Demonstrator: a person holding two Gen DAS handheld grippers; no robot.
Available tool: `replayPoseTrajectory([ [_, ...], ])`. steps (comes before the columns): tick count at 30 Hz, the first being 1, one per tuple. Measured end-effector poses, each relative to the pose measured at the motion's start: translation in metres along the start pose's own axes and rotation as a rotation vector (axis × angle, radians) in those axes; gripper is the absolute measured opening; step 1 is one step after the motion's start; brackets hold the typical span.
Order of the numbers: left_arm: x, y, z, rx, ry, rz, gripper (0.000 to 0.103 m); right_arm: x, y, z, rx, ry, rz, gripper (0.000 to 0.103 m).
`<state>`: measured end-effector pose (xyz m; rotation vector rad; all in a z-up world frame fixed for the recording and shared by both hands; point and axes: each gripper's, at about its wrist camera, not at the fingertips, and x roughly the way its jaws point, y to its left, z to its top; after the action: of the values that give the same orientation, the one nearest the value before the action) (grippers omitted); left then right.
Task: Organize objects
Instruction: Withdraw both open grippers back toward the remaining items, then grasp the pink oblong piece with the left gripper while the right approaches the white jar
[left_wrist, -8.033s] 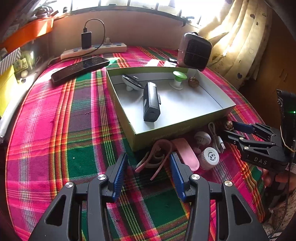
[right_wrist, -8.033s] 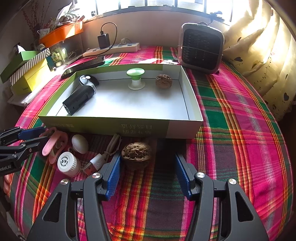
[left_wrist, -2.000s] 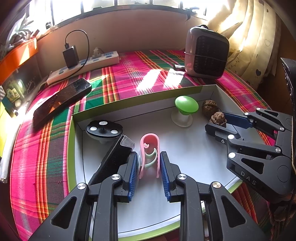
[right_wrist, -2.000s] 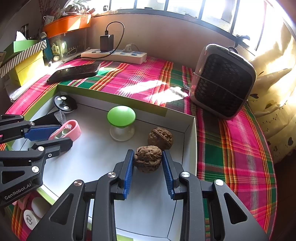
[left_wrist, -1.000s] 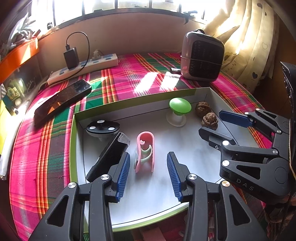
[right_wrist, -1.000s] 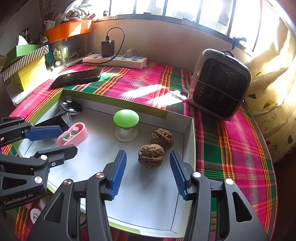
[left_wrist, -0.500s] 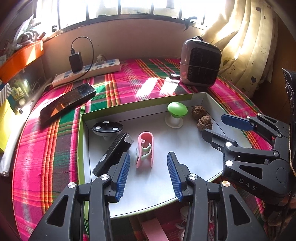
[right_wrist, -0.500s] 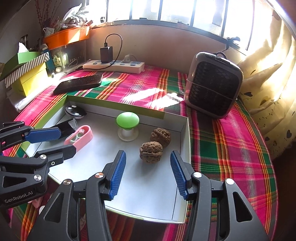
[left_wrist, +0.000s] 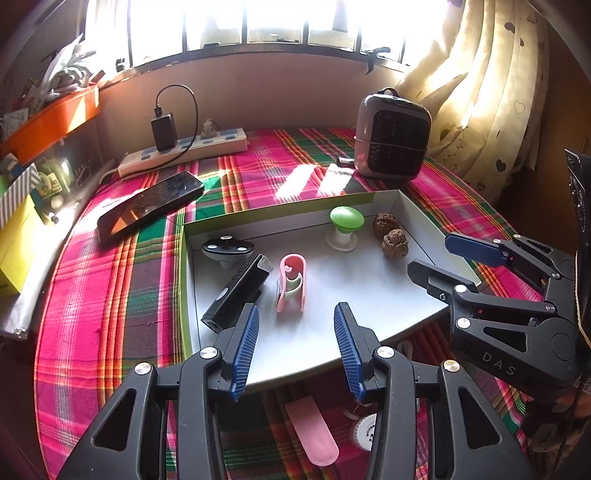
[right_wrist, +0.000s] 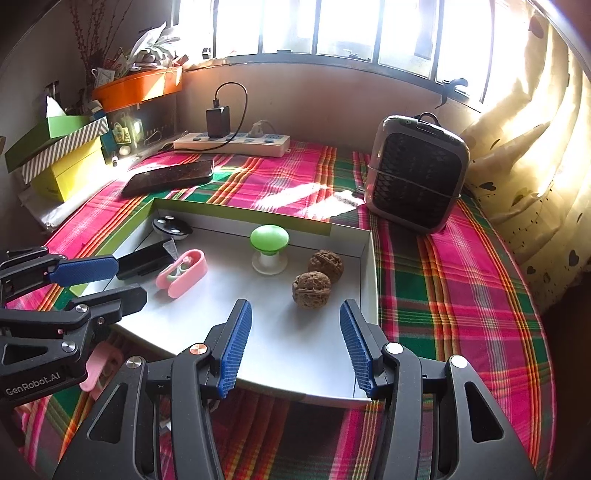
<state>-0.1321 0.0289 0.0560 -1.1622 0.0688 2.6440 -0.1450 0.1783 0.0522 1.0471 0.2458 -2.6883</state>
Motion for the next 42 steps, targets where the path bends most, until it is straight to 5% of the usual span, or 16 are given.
replayPoseTrajectory([
  [26,-0.038,0.020,-0.060,-0.083,0.005,-0.063,0.042,-0.042,0.013,-0.042,0.039,-0.010,0.043,0.051],
  [42,-0.016,0.004,-0.064,-0.054,0.063,-0.083,0.042,-0.043,0.013,-0.058,0.075,0.020,0.044,0.051],
])
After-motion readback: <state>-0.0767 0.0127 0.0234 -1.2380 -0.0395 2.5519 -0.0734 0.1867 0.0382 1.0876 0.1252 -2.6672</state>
